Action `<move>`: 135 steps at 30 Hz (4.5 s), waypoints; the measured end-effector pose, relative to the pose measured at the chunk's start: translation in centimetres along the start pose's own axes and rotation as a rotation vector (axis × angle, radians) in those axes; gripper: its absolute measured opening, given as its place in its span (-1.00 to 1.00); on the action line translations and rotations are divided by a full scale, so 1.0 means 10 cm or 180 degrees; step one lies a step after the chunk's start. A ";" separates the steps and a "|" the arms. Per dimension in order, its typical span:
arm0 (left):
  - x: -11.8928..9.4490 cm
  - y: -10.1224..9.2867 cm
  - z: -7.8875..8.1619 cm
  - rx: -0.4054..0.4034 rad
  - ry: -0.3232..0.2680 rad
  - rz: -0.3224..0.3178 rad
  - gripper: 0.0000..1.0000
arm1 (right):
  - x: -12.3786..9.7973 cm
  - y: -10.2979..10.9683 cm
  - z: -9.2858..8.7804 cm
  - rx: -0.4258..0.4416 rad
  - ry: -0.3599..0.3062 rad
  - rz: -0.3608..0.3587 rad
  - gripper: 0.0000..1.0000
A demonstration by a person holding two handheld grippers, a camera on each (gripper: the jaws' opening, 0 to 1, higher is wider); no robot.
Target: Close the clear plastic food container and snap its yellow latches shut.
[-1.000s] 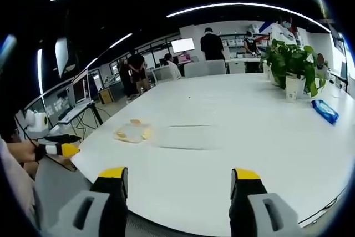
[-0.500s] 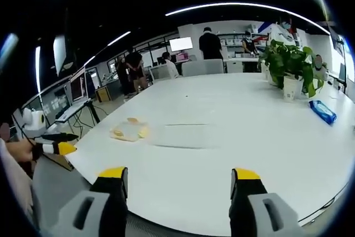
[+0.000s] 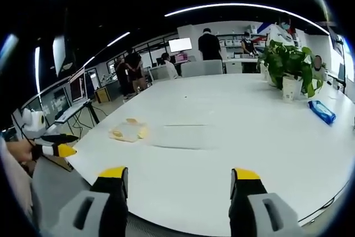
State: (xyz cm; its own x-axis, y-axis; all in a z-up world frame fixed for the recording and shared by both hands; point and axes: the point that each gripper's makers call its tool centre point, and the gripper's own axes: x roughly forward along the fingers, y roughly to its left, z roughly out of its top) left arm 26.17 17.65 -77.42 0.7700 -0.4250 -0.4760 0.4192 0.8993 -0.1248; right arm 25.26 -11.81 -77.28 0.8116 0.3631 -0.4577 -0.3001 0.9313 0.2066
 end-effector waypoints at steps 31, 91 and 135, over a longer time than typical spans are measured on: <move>0.00 0.00 -0.03 -0.0024 0.0065 -0.0001 0.43 | 0.02 0.04 -0.03 -0.0074 0.0054 0.0030 0.49; 0.43 0.95 0.31 0.0588 0.0161 -0.0177 0.50 | 0.78 0.54 0.52 -0.0516 0.0194 0.0655 0.45; 1.19 1.32 0.24 0.1303 0.0715 -0.0456 0.44 | 1.92 1.31 0.64 -0.1524 0.0651 0.1719 0.30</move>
State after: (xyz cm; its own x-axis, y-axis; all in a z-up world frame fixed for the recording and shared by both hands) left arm 41.99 24.24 -82.64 0.5868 -0.4681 -0.6607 0.7028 0.6997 0.1285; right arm 40.08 7.19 -77.77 0.3941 0.7283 -0.5606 -0.8536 0.5162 0.0705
